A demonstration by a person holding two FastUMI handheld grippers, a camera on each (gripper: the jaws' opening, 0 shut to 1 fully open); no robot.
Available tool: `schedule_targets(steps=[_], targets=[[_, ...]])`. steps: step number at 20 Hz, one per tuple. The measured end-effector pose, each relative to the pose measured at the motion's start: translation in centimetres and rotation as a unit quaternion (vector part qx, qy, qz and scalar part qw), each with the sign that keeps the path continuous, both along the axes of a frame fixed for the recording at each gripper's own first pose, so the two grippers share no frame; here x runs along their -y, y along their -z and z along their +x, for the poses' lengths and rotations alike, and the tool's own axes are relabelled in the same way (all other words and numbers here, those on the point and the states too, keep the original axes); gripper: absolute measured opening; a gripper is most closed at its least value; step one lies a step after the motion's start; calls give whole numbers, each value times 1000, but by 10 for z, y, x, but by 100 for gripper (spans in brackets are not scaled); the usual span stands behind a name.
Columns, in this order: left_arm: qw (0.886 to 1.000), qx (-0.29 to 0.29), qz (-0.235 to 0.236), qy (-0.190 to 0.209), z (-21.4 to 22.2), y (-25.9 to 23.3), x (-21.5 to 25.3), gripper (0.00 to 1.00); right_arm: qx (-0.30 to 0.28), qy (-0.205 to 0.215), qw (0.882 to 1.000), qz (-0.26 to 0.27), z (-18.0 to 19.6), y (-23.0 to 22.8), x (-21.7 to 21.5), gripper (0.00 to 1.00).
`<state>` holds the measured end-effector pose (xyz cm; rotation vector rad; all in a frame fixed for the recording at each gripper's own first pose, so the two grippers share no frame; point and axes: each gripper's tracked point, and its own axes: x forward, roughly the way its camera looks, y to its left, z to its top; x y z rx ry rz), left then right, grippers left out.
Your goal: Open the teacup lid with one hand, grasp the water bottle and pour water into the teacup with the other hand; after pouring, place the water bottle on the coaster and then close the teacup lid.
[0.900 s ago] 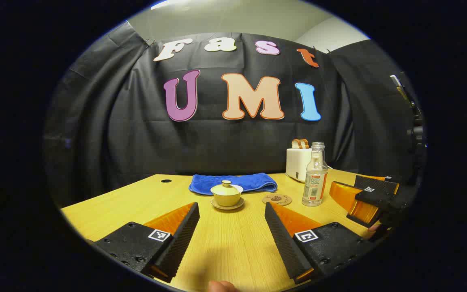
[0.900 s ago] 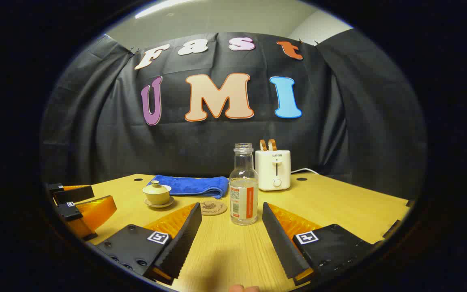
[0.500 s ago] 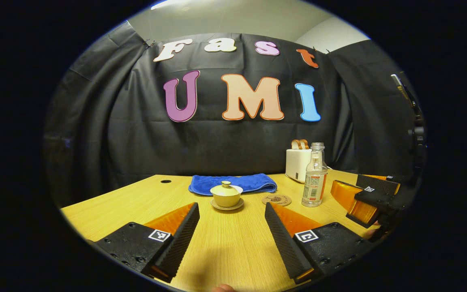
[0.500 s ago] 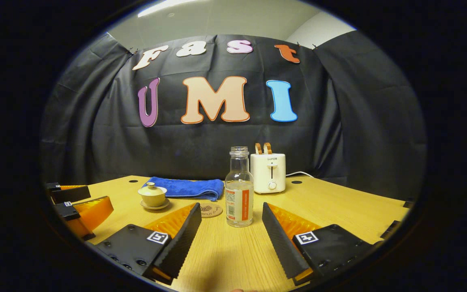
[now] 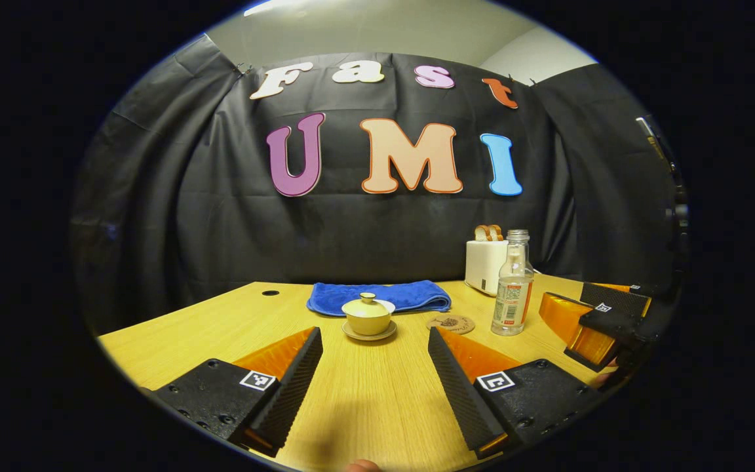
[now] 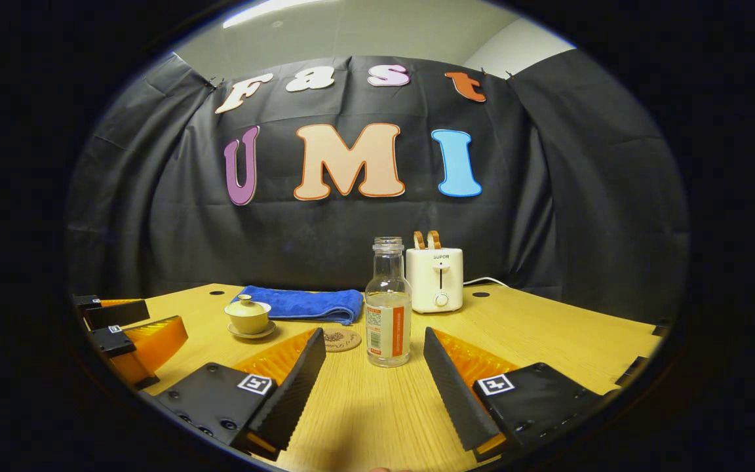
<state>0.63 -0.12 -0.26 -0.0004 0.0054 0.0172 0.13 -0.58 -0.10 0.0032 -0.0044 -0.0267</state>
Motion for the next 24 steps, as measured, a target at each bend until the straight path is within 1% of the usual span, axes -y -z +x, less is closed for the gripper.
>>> schedule_targets(steps=[1, 3, 5, 7, 9, 10, 13, 14, 17, 19, 20, 21, 22, 23, 24], targets=[[1000, 0, 0, 1, 1, -1, 0, 95, 0, 0, 1000, 0, 0, 0, 0, 94], [1000, 3, 0, 1, 4, -1, 1, 95, 0, 0, 1000, 0, 0, 0, 1, 99], [1000, 2, 1, -1, 15, -1, 0, 95, 0, -1, 1000, 0, 0, 0, 0, 94], [1000, 2, 1, -3, 28, 0, -2, 95, 0, -2, 1000, 0, 0, -1, 0, 94], [1000, 1, 1, -9, 47, 0, -6, 95, -1, -7, 1000, 0, 0, 0, -2, 94], [1000, 1, 1, -12, 58, 1, -10, 95, 0, -9, 1000, 0, 0, 1, -3, 99], [1000, 0, 1, -10, 94, 3, -13, 95, -1, -10, 1000, 1, 1, 0, 0, 99], [1000, 1, 2, -7, 105, 2, -14, 95, -1, -8, 1000, 1, 0, 0, 2, 94], [1000, 1, 1, -4, 142, 2, -19, 95, -2, -7, 1000, 1, 2, 0, 6, 94], [1000, -1, 2, -5, 156, 3, -19, 95, -2, -5, 1000, 0, 1, 0, 9, 94], [1000, -1, 2, -4, 163, 4, -19, 95, -2, -4, 1000, 1, 2, 0, 11, 96], [1000, -2, 2, -3, 169, 4, -19, 95, -2, -2, 1000, 0, 3, 0, 14, 94], [1000, 0, 1, -3, 175, 4, -19, 95, -2, 1, 1000, 0, 4, 0, 18, 96], [1000, -3, 3, -5, 182, 4, -19, 95, -2, 4, 1000, 0, 5, 0, 22, 96], [1000, -4, 2, -5, 186, 5, -19, 95, -1, 7, 1000, 0, 5, 0, 26, 94]])
